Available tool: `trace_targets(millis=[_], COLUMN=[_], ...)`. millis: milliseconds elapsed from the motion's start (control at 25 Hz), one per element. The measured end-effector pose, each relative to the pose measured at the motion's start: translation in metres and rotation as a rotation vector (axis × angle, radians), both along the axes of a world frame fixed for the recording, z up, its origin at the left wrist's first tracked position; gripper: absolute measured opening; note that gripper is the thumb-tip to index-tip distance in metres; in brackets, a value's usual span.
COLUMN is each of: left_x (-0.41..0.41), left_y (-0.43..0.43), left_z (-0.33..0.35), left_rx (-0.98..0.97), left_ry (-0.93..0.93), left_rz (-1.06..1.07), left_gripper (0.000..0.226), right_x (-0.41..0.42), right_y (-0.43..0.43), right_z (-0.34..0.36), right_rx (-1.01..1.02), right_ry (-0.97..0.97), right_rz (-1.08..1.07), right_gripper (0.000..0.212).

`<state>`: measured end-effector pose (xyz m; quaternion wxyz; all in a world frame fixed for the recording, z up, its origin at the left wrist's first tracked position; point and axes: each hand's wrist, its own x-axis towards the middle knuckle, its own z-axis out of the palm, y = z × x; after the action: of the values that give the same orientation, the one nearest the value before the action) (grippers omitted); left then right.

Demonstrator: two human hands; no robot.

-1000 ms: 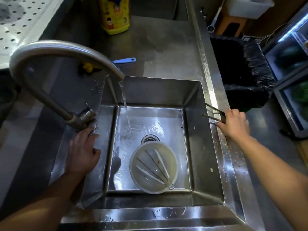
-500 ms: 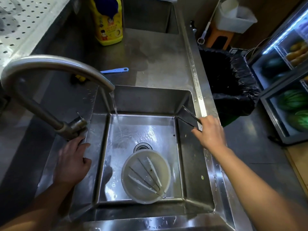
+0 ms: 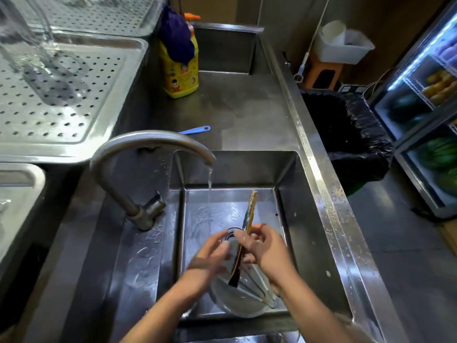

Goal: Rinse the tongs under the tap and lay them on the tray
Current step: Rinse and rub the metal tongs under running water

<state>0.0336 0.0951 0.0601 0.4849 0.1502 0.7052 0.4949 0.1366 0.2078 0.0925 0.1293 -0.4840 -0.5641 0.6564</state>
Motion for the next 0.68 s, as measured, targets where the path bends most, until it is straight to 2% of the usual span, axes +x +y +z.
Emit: trace_targets(millis=[40, 120, 160, 240, 280, 320, 400, 480, 600, 680], left_x=[0.01, 0.022, 0.025, 0.025, 0.025, 0.025, 0.026, 0.026, 0.019, 0.009], left_y=[0.007, 0.009, 0.007, 0.006, 0.009, 0.011, 0.013, 0.013, 0.013, 0.012], left_z=[0.002, 0.004, 0.001, -0.007, -0.011, -0.015, -0.021, -0.023, -0.022, -0.023], left_rx=[0.005, 0.047, 0.073, 0.103, 0.103, 0.099, 0.084, 0.05, 0.104, 0.14], left_ry=[-0.1, -0.092, -0.043, 0.066, 0.082, 0.057, -0.004, 0.013, 0.065, 0.095], left_rz=[0.017, -0.049, -0.072, -0.025, 0.014, 0.053, 0.108, 0.12, 0.144, 0.146], left_gripper=[0.014, 0.03, 0.036, 0.032, 0.026, 0.023, 0.029, 0.044, 0.043, 0.037], right_x=[-0.004, -0.004, -0.002, 0.005, 0.006, 0.003, -0.015, -0.033, -0.043, -0.042], right_y=[-0.007, -0.011, -0.008, 0.006, 0.013, 0.02, 0.036, 0.043, 0.031, 0.023], right_z=[-0.002, -0.002, 0.0, 0.003, 0.005, 0.009, 0.014, 0.014, 0.003, -0.005], right_rx=[-0.026, 0.0, 0.081, 0.418, 0.561, 0.584, 0.295, 0.07, 0.018, -0.045], right_ry=[-0.001, -0.057, -0.111, -0.256, -0.268, -0.207, 0.031, 0.12, 0.107, 0.157], right_rz=[0.021, 0.105, 0.17, 0.283, 0.25, 0.174, 0.03, 0.019, 0.14, 0.193], right_gripper=[0.021, 0.014, 0.014, 0.034, 0.043, 0.046, 0.043, 0.035, 0.012, 0.006])
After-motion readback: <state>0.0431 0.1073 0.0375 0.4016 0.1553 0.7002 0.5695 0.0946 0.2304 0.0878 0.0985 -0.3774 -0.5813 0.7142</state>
